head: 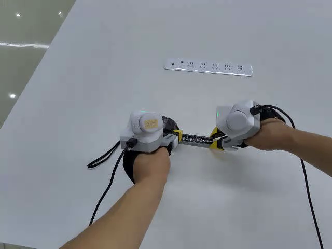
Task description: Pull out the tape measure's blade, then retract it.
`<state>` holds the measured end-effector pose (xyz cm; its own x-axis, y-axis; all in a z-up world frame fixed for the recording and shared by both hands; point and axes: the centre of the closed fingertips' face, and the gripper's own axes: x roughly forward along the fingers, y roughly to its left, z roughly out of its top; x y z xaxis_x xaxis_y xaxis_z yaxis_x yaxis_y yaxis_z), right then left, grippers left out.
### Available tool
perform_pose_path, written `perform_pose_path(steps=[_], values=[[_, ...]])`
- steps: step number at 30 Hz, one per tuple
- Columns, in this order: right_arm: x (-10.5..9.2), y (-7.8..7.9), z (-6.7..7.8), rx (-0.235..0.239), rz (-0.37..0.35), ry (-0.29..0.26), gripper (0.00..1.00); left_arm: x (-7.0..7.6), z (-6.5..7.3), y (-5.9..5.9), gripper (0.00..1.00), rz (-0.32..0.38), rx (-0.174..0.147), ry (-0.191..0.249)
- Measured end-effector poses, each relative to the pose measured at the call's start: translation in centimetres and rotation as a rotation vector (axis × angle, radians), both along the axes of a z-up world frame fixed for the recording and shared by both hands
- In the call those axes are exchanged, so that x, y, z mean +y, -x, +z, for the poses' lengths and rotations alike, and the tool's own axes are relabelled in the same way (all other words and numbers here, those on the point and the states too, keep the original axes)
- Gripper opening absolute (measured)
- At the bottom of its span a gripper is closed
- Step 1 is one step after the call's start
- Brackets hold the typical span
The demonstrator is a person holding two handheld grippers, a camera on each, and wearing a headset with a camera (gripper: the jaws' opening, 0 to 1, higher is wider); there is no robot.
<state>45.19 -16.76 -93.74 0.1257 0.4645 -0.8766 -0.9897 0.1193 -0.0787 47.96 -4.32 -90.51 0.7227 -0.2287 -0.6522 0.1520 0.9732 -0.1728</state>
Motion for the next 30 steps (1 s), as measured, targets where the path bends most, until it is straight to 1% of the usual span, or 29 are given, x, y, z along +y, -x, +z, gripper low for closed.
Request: perform_pose_path(steps=[11, 19, 20, 30], values=[[1.5, -0.2, 0.0, -0.009, 0.014, -0.014, 0.13, 0.0, 0.0, 0.0, 0.58, -0.006, 0.000, -0.001], [2.0, -0.3, 0.0, -0.014, 0.023, -0.018, 0.13, -0.1, 0.0, 0.0, 0.58, -0.005, 0.000, -0.001], [2.5, -0.3, 0.0, -0.017, 0.026, -0.023, 0.13, -0.1, 0.0, 0.0, 0.58, -0.008, 0.000, 0.000], [3.8, -0.6, 0.0, -0.027, 0.031, -0.042, 0.13, -0.1, 0.0, 0.0, 0.58, -0.010, -0.003, 0.000]])
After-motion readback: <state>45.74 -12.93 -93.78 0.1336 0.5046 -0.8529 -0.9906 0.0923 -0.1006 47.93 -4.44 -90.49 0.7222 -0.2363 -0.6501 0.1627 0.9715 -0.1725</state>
